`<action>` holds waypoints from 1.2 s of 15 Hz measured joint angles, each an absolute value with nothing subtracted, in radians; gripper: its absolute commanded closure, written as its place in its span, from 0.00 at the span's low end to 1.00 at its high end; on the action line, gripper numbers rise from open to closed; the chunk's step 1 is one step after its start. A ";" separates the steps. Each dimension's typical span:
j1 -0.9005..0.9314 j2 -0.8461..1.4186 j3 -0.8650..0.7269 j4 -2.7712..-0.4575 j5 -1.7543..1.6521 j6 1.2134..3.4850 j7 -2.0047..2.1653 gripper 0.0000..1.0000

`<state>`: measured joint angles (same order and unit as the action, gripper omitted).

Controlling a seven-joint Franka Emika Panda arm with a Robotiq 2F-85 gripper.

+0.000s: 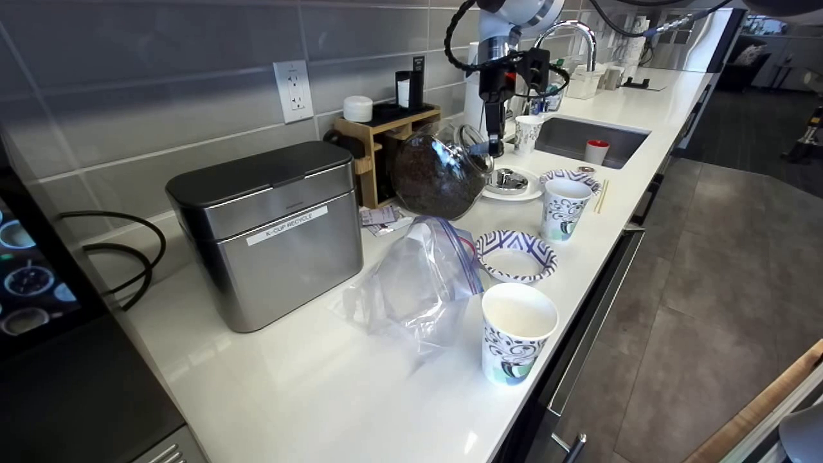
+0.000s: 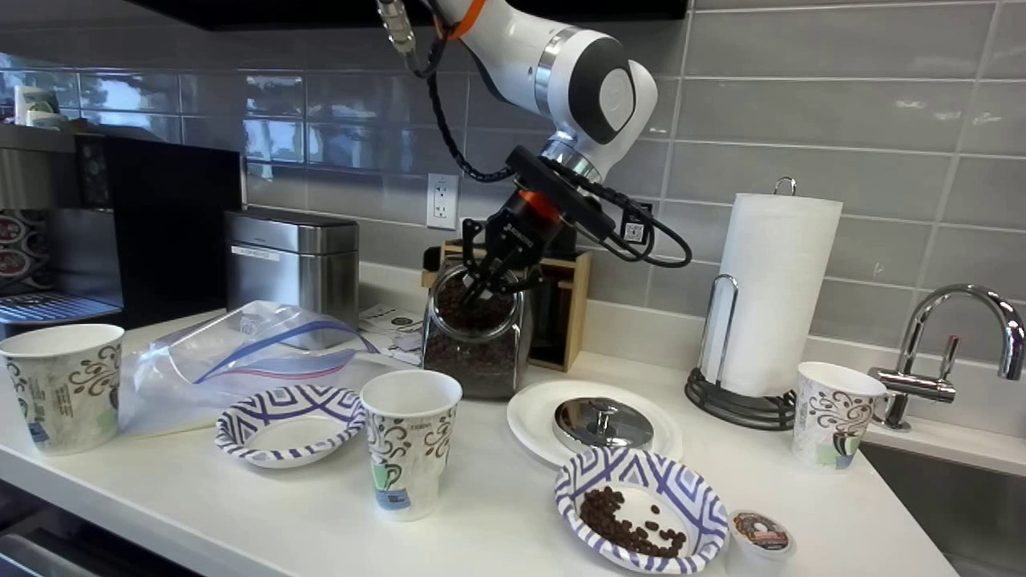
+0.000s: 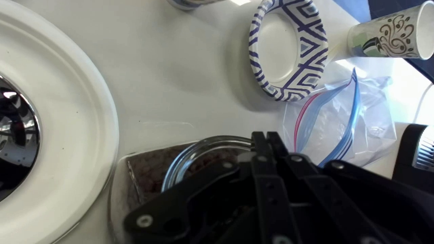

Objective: Empty a scoop of coffee grounds into the paper cup

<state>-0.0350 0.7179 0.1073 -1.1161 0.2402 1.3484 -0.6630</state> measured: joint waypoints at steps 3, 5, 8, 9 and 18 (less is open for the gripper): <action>-0.028 0.725 0.107 -1.108 0.232 1.352 -0.655 0.99; -0.025 0.729 0.107 -1.104 0.228 1.355 -0.648 0.99; -0.022 0.732 0.107 -1.103 0.219 1.381 -0.645 0.99; -0.020 0.732 0.107 -1.103 0.216 1.396 -0.645 0.99; -0.021 0.734 0.115 -1.103 0.212 1.436 -0.647 0.99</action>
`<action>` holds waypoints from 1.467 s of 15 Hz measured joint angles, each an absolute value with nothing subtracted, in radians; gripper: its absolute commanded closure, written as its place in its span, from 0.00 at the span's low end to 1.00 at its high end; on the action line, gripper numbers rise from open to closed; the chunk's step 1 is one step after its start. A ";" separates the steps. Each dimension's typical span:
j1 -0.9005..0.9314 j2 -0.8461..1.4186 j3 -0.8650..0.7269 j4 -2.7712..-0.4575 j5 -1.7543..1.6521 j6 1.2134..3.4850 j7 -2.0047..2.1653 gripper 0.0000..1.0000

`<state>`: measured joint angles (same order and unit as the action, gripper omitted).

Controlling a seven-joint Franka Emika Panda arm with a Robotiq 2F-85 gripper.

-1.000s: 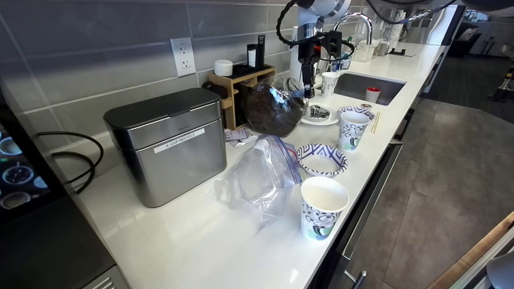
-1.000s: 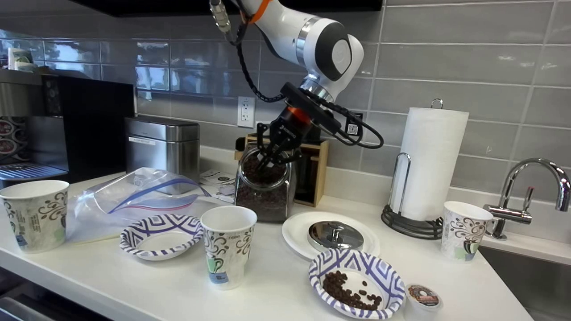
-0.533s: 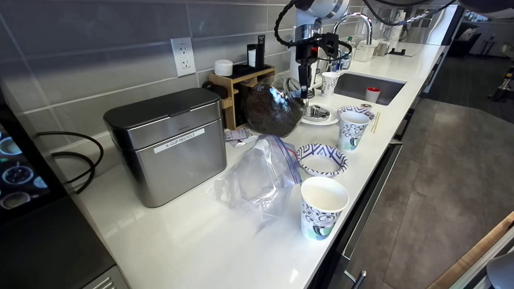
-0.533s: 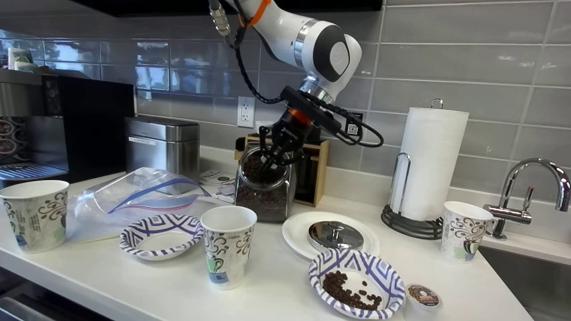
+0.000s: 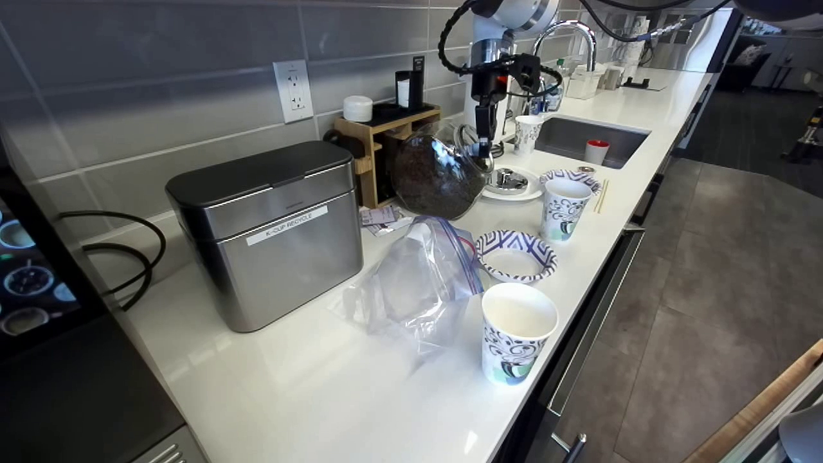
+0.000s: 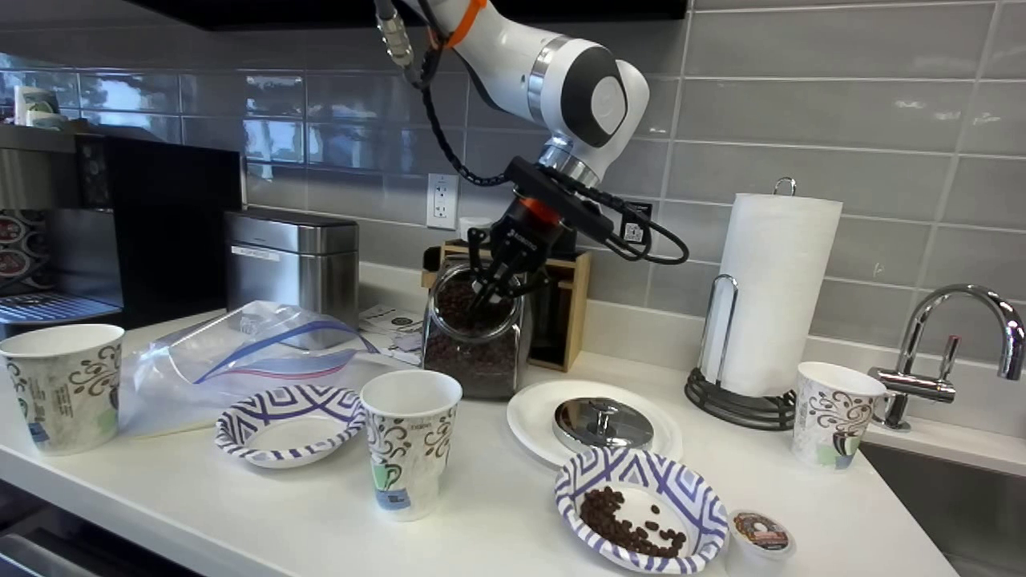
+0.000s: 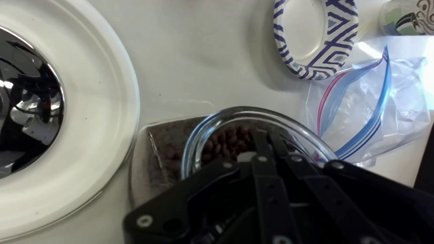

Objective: Empty a scoop of coffee grounds into the paper cup

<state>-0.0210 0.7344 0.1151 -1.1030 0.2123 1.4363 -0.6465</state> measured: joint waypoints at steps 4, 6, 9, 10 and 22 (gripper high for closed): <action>-0.021 0.732 0.119 -1.103 0.212 1.439 -0.646 0.63; -0.021 0.729 0.120 -1.104 0.212 1.439 -0.646 0.51; -0.021 0.725 0.122 -1.105 0.212 1.439 -0.646 0.86; -0.021 0.725 0.122 -1.105 0.212 1.439 -0.647 0.88; -0.021 0.711 0.122 -1.111 0.161 1.399 -0.646 1.00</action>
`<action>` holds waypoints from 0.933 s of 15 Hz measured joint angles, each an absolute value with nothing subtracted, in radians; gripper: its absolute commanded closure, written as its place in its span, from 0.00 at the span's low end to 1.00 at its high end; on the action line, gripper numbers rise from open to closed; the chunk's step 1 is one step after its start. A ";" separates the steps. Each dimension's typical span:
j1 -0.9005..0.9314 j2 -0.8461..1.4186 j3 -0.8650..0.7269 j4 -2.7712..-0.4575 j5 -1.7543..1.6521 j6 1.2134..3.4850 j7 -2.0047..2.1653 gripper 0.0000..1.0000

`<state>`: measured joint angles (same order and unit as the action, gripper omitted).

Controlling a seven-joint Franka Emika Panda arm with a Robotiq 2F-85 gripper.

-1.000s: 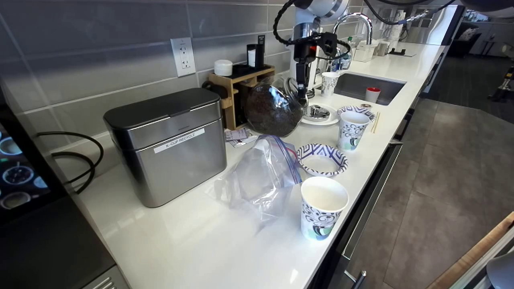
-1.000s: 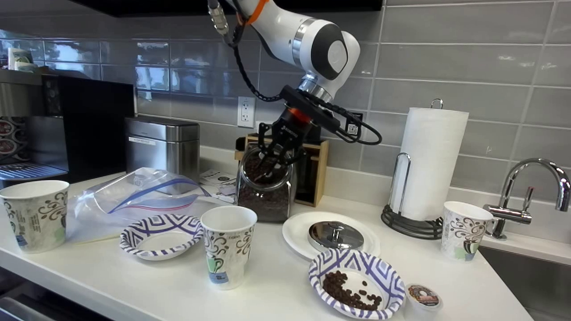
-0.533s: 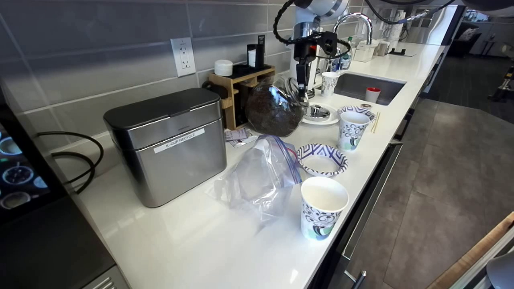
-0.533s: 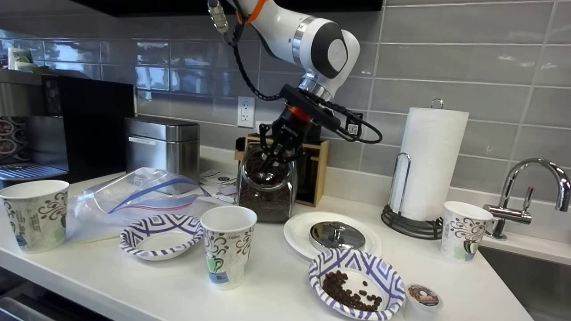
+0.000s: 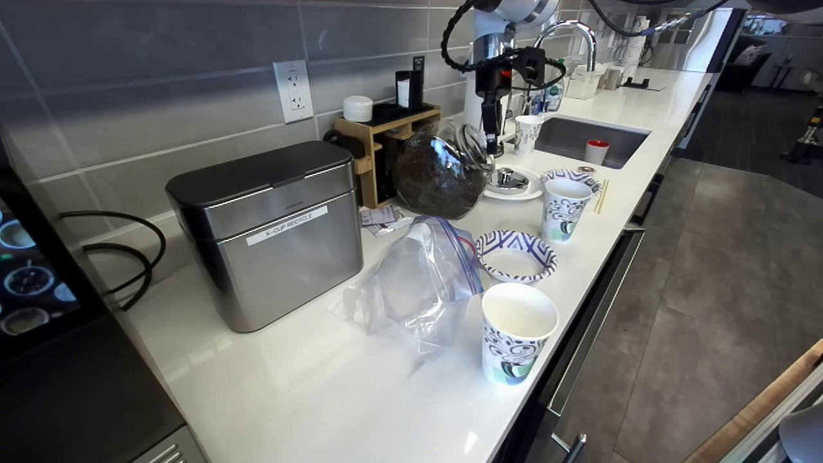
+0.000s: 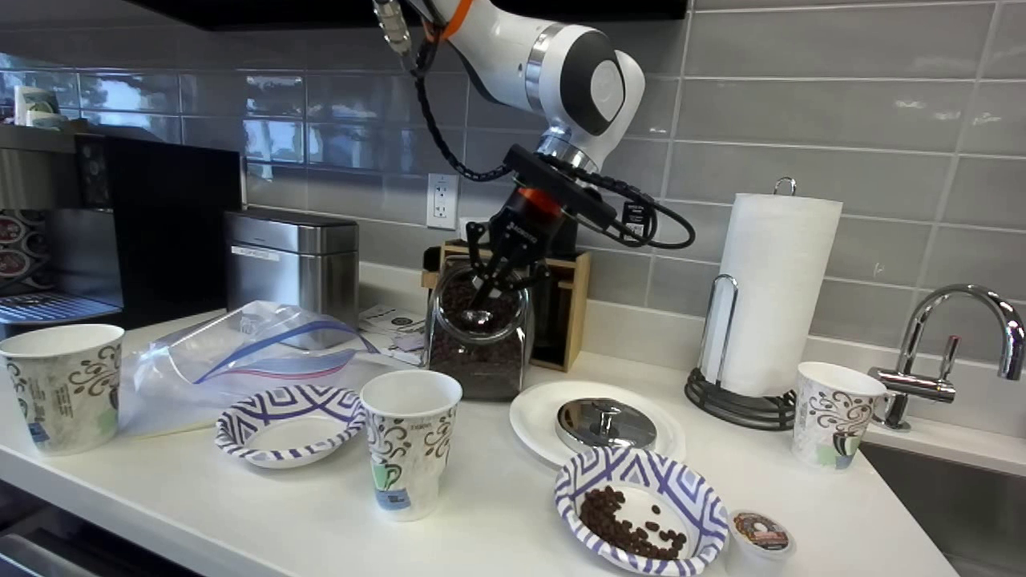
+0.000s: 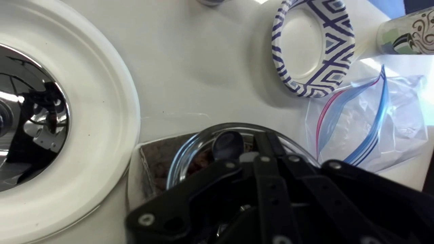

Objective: Empty a scoop of coffee grounds into the paper cup

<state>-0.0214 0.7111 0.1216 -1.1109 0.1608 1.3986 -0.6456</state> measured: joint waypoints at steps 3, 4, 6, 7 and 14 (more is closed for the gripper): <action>-0.025 0.685 0.122 -1.132 0.160 1.399 -0.646 1.00; -0.027 0.671 0.122 -1.146 0.162 1.399 -0.646 1.00; -0.034 0.634 0.122 -1.187 0.176 1.410 -0.645 1.00; -0.039 0.614 0.122 -1.215 0.192 1.425 -0.644 1.00; -0.078 0.438 0.122 -1.501 0.303 1.727 -0.662 1.00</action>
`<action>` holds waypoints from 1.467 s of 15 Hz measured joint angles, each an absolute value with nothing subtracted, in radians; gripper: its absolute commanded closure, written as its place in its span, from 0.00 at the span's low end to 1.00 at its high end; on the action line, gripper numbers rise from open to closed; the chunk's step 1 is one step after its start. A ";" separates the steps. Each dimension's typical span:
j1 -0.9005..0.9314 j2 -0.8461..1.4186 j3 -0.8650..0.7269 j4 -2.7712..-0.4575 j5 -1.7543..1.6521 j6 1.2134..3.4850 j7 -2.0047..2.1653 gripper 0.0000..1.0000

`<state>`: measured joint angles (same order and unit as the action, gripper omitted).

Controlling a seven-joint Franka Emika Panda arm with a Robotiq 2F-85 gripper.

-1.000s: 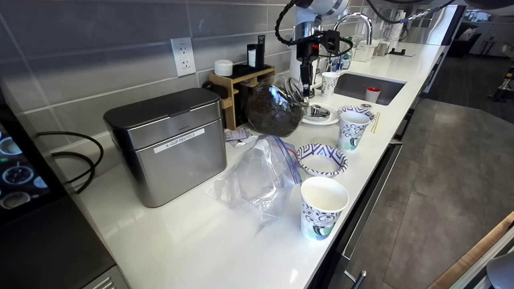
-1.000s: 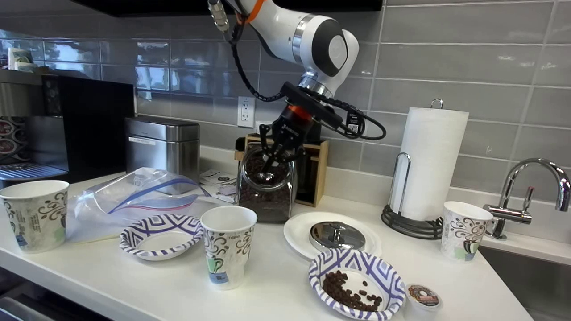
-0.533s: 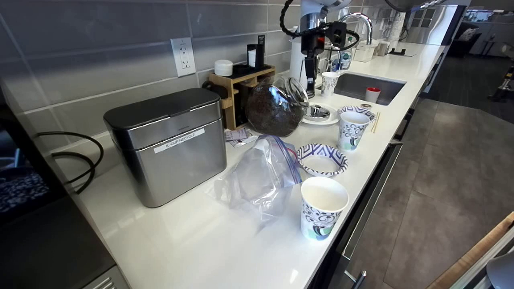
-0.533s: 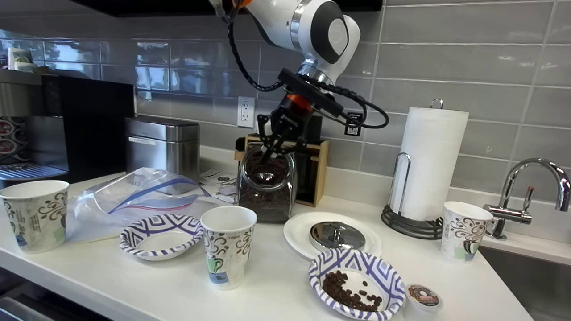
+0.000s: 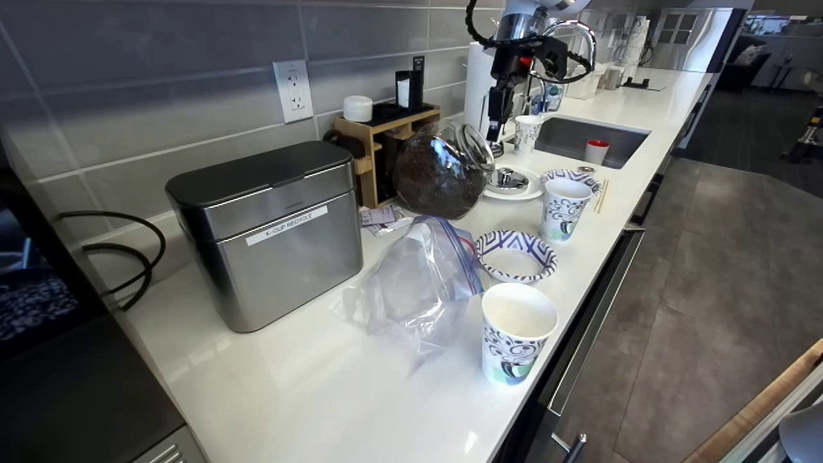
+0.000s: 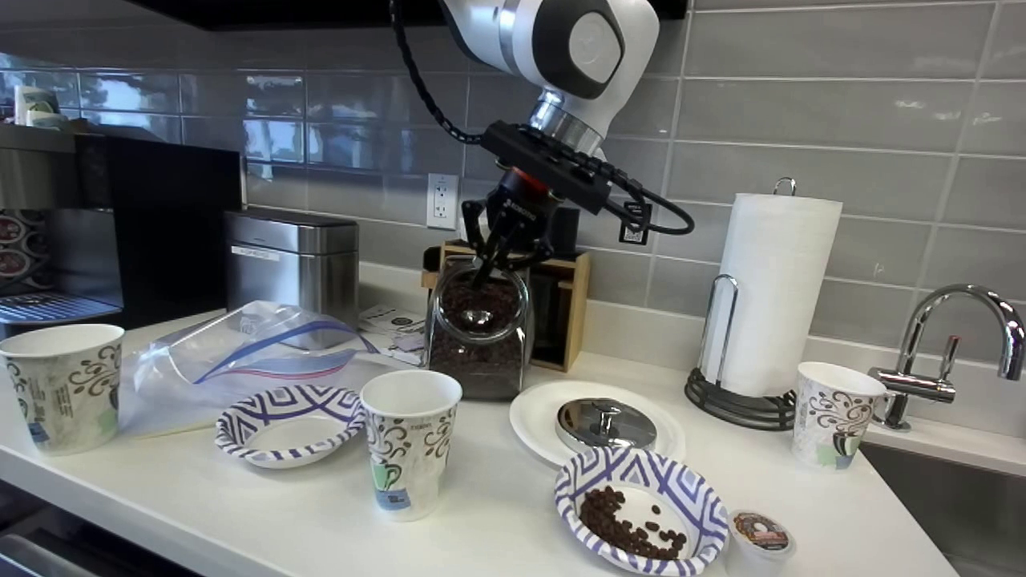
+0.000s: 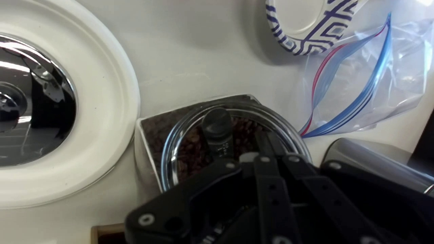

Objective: Empty a scoop of coffee grounds into the paper cup

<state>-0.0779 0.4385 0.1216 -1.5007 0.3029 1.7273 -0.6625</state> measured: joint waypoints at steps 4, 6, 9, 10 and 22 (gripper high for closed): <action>-0.088 0.319 0.121 -1.692 0.347 1.894 -0.720 0.66; -0.092 0.254 0.120 -1.788 0.376 1.972 -0.773 0.51; -0.094 0.157 0.111 -1.918 0.431 2.070 -0.853 0.29; -0.094 0.127 0.105 -1.955 0.450 2.094 -0.878 0.22; -0.087 -0.113 -0.012 -2.158 0.529 2.177 -0.978 0.00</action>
